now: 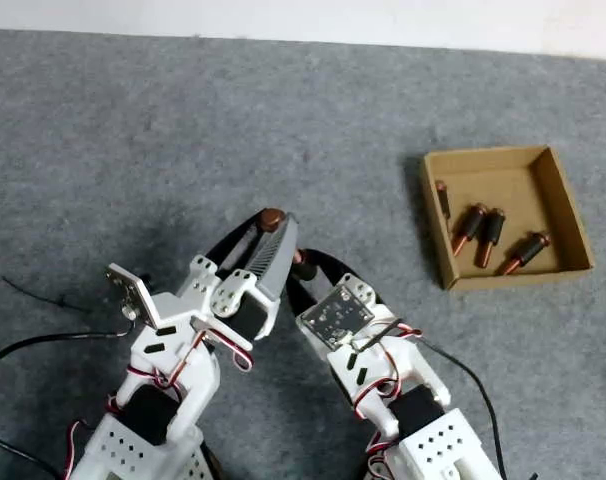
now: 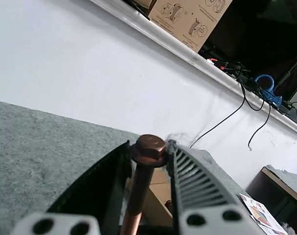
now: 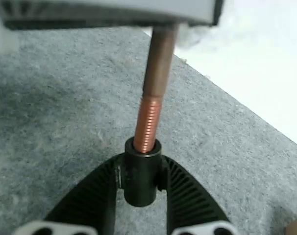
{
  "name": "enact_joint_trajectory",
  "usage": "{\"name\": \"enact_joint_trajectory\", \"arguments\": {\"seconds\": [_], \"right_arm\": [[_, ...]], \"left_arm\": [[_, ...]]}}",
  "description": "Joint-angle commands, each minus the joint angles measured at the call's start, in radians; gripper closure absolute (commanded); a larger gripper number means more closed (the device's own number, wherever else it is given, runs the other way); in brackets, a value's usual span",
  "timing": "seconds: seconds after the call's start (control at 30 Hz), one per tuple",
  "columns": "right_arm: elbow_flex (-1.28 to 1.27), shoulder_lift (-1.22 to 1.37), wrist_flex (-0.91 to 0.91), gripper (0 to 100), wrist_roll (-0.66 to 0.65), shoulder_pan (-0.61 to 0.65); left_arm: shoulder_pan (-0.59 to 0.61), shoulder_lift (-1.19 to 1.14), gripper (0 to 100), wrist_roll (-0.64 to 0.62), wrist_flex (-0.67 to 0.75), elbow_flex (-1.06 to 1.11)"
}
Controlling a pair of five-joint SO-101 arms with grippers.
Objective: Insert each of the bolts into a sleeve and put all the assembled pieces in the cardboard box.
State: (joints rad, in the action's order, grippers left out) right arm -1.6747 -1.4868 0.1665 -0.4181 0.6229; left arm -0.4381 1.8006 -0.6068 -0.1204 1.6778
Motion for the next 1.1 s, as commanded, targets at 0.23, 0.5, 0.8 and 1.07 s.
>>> {"name": "enact_joint_trajectory", "arguments": {"seconds": [0.23,0.5,0.8,1.07], "right_arm": [[-0.150,-0.008,-0.041,99.2,-0.005,0.007],[-0.151,-0.131,-0.004,99.3,0.086,-0.028],[-0.150,-0.355,0.211,99.3,0.152,-0.071],[-0.150,-0.346,0.214,99.3,0.150,-0.071]], "left_arm": [[-0.002,0.018,99,-0.002,-0.028,0.019],[-0.048,0.018,99,-0.002,-0.063,0.019],[-0.051,0.018,99,-0.002,-0.091,0.019],[-0.131,0.019,76,-0.002,-0.170,0.019]]}}
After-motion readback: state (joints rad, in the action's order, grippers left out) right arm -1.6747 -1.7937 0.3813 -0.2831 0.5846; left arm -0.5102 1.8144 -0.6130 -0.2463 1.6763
